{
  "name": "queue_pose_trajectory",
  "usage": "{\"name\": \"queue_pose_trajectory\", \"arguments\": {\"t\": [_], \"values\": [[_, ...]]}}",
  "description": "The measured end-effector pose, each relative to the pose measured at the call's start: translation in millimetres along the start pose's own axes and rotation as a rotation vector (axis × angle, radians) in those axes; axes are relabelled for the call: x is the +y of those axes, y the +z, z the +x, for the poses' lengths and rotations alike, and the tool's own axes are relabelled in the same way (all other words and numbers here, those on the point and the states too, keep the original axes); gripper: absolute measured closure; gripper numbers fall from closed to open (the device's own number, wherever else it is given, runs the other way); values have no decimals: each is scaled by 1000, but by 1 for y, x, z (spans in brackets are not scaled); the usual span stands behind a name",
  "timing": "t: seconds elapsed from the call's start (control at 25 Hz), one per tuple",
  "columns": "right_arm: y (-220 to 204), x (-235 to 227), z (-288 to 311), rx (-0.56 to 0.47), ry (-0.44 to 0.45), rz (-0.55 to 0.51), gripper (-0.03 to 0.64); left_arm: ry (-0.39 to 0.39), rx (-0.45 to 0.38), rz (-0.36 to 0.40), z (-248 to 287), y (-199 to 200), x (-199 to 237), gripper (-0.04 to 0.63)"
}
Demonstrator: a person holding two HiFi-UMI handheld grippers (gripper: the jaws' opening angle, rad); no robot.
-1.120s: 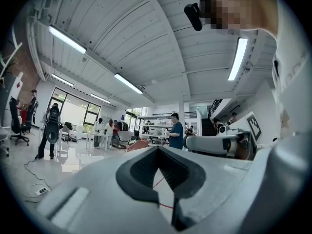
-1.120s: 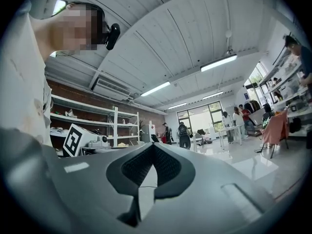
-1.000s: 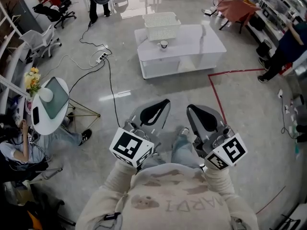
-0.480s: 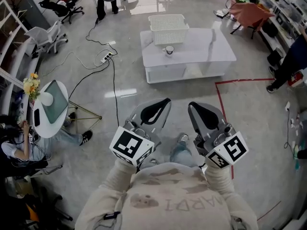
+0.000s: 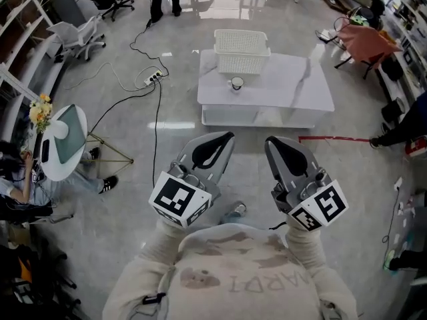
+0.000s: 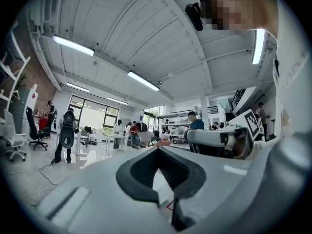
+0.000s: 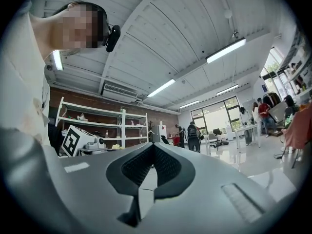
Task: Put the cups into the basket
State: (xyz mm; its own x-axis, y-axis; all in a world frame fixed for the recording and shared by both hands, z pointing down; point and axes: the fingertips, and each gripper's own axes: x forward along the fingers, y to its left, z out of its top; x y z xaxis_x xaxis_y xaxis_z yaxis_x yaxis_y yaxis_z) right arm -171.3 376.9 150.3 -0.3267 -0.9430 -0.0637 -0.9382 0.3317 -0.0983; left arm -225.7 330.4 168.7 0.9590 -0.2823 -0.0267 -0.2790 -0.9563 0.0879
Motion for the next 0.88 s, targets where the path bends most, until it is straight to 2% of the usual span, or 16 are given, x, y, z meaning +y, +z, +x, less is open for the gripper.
{"name": "queue_pose_trajectory", "arguments": {"t": [0.24, 0.44, 0.88], "values": [[-2, -53, 2, 2, 44, -7, 593, 75, -24, -3, 42, 0, 10, 595], [-5, -81, 3, -8, 46, 27, 592, 83, 4, 9, 68, -6, 18, 594], [-8, -156, 34, -9, -34, 35, 593, -3, 2, 0, 157, -14, 64, 594]]}}
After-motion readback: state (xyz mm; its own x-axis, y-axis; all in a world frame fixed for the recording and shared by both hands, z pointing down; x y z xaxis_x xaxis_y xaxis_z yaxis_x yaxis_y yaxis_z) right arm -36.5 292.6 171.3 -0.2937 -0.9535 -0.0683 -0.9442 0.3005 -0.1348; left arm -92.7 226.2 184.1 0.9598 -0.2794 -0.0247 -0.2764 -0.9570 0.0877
